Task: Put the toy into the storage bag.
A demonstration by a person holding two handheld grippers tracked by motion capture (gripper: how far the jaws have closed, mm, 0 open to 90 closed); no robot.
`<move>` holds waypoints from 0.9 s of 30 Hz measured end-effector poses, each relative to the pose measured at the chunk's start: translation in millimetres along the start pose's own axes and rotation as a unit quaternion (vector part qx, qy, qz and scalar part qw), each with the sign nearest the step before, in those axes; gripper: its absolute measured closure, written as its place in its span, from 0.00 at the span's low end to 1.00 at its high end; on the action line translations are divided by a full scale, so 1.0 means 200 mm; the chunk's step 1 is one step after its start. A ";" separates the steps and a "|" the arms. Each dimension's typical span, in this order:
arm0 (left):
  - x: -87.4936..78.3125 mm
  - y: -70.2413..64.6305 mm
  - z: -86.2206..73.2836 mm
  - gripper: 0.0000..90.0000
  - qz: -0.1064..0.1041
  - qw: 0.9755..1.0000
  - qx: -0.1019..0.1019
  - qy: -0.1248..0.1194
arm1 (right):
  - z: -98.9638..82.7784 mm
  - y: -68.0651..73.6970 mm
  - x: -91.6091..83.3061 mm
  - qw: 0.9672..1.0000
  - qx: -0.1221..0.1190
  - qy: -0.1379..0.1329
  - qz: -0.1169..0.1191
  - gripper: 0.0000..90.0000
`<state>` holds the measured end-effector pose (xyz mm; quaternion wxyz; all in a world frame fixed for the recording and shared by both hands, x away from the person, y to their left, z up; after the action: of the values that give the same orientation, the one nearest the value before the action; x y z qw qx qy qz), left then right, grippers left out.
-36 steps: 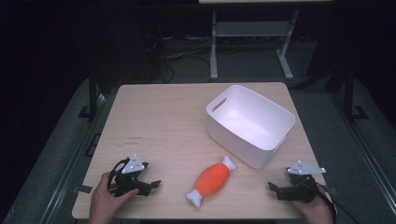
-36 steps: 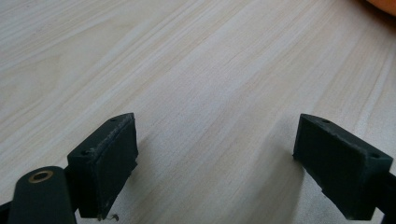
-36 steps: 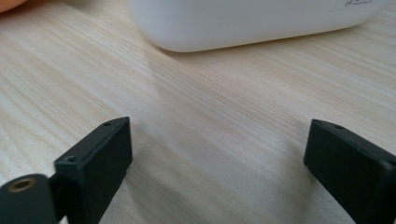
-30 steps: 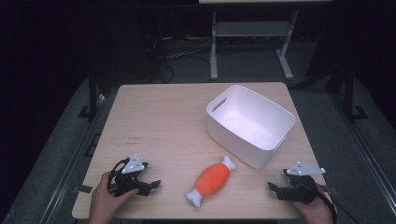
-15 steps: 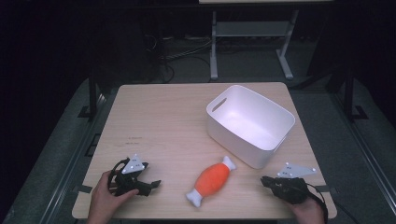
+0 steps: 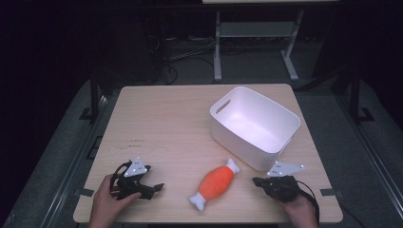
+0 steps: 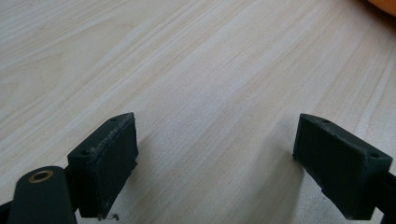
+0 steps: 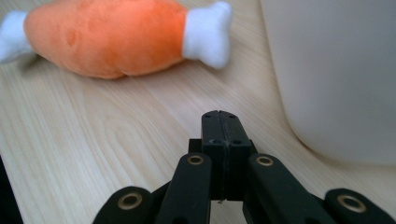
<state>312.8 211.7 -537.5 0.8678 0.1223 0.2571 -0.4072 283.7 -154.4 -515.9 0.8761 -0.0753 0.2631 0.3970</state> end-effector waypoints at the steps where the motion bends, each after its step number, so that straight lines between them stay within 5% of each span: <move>1: 0.00 0.00 0.00 0.14 0.000 1.000 0.000 0.000 | 0.01 0.01 0.01 1.000 -0.002 -0.001 0.003 0.99; 27: 0.00 0.00 0.00 0.14 0.000 1.000 -0.001 0.000 | 0.17 0.10 0.29 0.999 -0.027 0.011 0.017 0.99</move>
<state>312.8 211.6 -537.5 0.8680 0.1216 0.2571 -0.4070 315.3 -91.4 -516.1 0.8641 -0.0985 0.2632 0.4176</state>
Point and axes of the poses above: each handheld gripper's, and its own axes: x roughly forward along the jaws, z roughly out of its top, y roughly to its left, the point moved 9 cm from there along x, roughly forward along the jaws, and after that the axes turned 11 degrees about -y, right-handed, at the moved point
